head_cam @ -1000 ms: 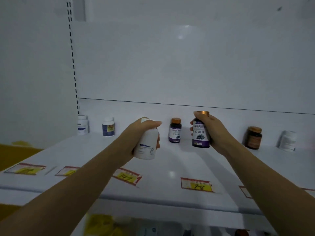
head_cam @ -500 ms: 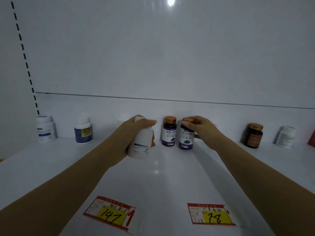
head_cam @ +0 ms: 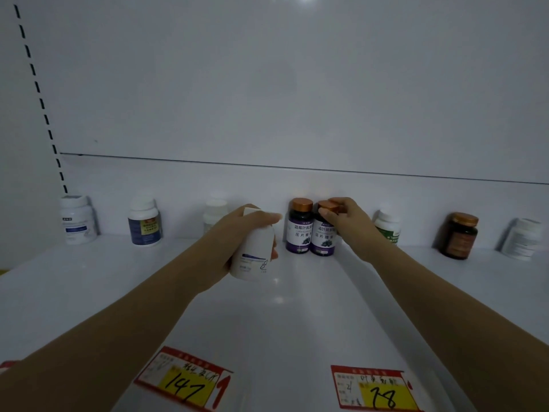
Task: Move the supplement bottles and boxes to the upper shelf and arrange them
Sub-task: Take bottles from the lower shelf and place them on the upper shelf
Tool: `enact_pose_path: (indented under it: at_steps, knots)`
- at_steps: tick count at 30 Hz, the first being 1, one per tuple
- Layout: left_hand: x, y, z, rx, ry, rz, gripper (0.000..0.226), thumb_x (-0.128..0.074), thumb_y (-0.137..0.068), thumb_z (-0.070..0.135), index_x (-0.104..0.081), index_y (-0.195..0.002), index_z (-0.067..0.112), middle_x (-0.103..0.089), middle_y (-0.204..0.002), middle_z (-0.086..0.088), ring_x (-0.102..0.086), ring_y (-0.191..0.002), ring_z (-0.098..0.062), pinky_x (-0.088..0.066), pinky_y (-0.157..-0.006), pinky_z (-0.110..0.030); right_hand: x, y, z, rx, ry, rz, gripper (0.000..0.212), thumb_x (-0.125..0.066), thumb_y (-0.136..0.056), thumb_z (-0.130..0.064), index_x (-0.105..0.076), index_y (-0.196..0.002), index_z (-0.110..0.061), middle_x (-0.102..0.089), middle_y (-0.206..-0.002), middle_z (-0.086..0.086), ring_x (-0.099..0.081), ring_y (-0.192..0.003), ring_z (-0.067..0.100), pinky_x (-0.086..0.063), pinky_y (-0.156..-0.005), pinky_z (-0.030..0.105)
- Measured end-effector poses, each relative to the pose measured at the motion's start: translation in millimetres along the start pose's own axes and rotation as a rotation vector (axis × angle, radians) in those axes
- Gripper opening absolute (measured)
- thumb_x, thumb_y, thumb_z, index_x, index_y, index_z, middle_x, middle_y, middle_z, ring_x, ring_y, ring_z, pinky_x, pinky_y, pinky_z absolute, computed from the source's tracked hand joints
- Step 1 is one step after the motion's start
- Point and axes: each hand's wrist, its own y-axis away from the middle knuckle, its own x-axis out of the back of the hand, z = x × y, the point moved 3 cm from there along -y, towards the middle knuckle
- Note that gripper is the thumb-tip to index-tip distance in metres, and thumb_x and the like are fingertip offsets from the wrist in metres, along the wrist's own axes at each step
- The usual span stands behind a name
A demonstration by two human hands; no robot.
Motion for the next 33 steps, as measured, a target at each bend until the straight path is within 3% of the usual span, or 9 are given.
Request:
enact_pose_path:
  at_steps: [3,7,11,14,16,20,24,27,33]
  knots:
    - [-1,1,-1,0.005,0.005,0.012,0.021,-0.067,-0.079,0.029,-0.053,-0.081,0.014,-0.064,-0.071,-0.011,-0.062,-0.064,-0.028,-0.05,-0.071,-0.039,2,0,-3,0.039,0.121,0.033,0.057,-0.063,-0.089,-0.026,-0.033,-0.135,-0.015,-0.048,-0.131,0.013,-0.052,-0.113,0.025,-0.045,-0.094,0.033]
    - [0,4,-2,0.012,-0.007,0.023,0.017,-0.064,-0.083,0.026,-0.053,-0.082,0.013,-0.064,-0.071,-0.011,-0.062,-0.063,-0.027,-0.051,-0.071,-0.039,3,3,-13,0.055,0.452,0.111,0.065,-0.066,-0.083,-0.04,-0.037,-0.132,-0.01,-0.05,-0.131,0.013,-0.049,-0.12,0.03,-0.044,-0.101,0.042]
    - [3,9,2,0.003,-0.014,0.033,0.02,-0.065,-0.082,0.027,-0.052,-0.084,0.013,-0.064,-0.074,-0.011,-0.063,-0.066,-0.028,-0.052,-0.071,-0.038,2,15,-26,-0.007,0.772,0.147,0.065,-0.064,-0.083,-0.046,-0.04,-0.124,-0.002,-0.051,-0.121,0.016,-0.053,-0.111,0.033,-0.047,-0.088,0.04]
    - [8,14,7,0.008,-0.013,0.035,0.024,-0.067,-0.08,0.031,-0.051,-0.085,0.014,-0.065,-0.074,-0.01,-0.064,-0.066,-0.027,-0.052,-0.071,-0.037,-1,30,-32,-0.1,0.98,0.012,0.038,-0.057,-0.09,-0.033,-0.049,-0.112,-0.003,-0.058,-0.11,0.013,-0.056,-0.094,0.026,-0.045,-0.077,0.033]
    - [11,18,10,0.009,-0.019,0.052,0.025,-0.068,-0.08,0.032,-0.051,-0.084,0.016,-0.065,-0.075,-0.01,-0.065,-0.068,-0.027,-0.052,-0.07,-0.037,-10,43,-38,-0.132,1.091,-0.143,0.033,-0.053,-0.092,-0.027,-0.053,-0.116,-0.005,-0.059,-0.105,0.01,-0.058,-0.093,0.024,-0.046,-0.078,0.029]
    - [19,27,16,-0.004,-0.056,0.092,0.023,-0.065,-0.083,0.034,-0.049,-0.085,0.017,-0.065,-0.079,-0.01,-0.065,-0.072,-0.026,-0.053,-0.073,-0.038,-40,70,-50,-0.09,1.149,-0.358,0.043,-0.048,-0.096,-0.026,-0.046,-0.134,-0.007,-0.057,-0.126,0.012,-0.055,-0.115,0.027,-0.043,-0.099,0.031]
    - [33,44,20,-0.012,-0.103,0.13,0.026,-0.068,-0.081,0.034,-0.052,-0.088,0.015,-0.067,-0.082,-0.008,-0.065,-0.074,-0.022,-0.052,-0.073,-0.035,-67,89,-72,0.015,1.166,-0.427,0.043,-0.044,-0.098,-0.03,-0.052,-0.129,-0.001,-0.058,-0.118,0.013,-0.056,-0.11,0.025,-0.044,-0.093,0.03]
    - [48,58,26,-0.008,-0.152,0.228,0.02,-0.067,-0.083,0.031,-0.056,-0.088,0.015,-0.067,-0.077,-0.002,-0.062,-0.075,-0.019,-0.051,-0.07,-0.031,-87,97,-89,0.099,1.161,-0.461,0.049,-0.043,-0.098,-0.036,-0.048,-0.132,-0.001,-0.055,-0.13,0.014,-0.054,-0.118,0.027,-0.043,-0.098,0.031]
    - [96,83,31,0.036,-0.225,0.44,0.037,-0.072,-0.077,0.034,-0.062,-0.105,0.013,-0.067,-0.1,-0.011,-0.064,-0.095,-0.028,-0.053,-0.088,-0.044,-147,102,-103,0.214,1.108,-0.565,0.05,-0.049,-0.095,-0.035,-0.046,-0.135,-0.006,-0.055,-0.13,0.012,-0.054,-0.117,0.025,-0.043,-0.097,0.029]
